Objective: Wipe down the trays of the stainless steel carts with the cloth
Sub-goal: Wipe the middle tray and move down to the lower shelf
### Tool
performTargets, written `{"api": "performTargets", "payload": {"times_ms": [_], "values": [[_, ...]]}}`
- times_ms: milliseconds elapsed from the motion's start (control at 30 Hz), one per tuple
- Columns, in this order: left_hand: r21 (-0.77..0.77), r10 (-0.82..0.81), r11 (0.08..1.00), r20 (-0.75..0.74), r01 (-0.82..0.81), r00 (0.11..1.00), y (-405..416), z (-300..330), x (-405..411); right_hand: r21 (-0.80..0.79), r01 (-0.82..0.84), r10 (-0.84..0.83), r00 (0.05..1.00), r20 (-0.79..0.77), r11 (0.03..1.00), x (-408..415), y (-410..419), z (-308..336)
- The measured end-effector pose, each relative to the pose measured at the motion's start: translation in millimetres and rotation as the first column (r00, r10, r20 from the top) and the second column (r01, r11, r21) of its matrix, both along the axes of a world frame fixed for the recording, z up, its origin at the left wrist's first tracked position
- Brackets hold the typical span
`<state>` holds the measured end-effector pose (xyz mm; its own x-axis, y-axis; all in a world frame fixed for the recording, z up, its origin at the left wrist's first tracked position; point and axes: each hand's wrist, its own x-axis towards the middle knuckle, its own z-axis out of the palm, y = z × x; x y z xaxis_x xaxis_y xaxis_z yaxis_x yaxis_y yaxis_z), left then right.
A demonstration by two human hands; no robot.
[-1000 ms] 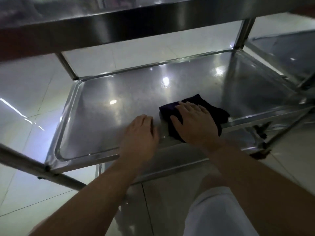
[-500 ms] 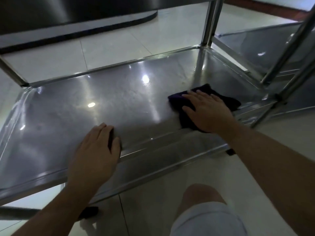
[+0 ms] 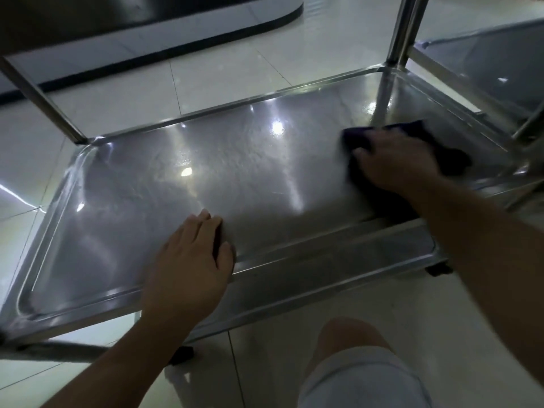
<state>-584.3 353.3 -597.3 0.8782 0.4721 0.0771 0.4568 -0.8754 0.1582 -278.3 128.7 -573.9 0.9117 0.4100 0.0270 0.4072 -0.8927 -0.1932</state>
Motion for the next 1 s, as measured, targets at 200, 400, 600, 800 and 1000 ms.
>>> {"api": "performTargets", "payload": {"times_ms": [200,400,600,800,1000], "values": [[-0.02,-0.014,1.0,-0.008,0.013,1.0,1.5,1.0,1.3,0.022,-0.565,0.566,0.825,-0.006,0.825,-116.9,152.5,-12.8],[-0.025,0.016,1.0,0.017,-0.016,1.0,0.3,1.1,-2.2,0.028,-0.553,0.552,0.832,0.053,0.832,-56.2,133.1,-10.8],[-0.017,0.023,1.0,0.016,-0.023,1.0,-1.3,0.8,-0.4,-0.014,-0.055,0.055,0.998,0.036,0.998,92.4,-5.9,-1.6],[-0.017,0.017,1.0,0.023,-0.017,1.0,-1.4,-2.8,0.2,-0.055,0.158,-0.155,0.987,0.052,0.986,117.6,-82.2,-1.8],[-0.021,0.027,0.999,0.02,-0.026,0.999,-2.3,-2.6,4.0,-0.026,-0.031,0.031,0.999,-0.01,0.999,43.4,-65.3,-7.8]]}}
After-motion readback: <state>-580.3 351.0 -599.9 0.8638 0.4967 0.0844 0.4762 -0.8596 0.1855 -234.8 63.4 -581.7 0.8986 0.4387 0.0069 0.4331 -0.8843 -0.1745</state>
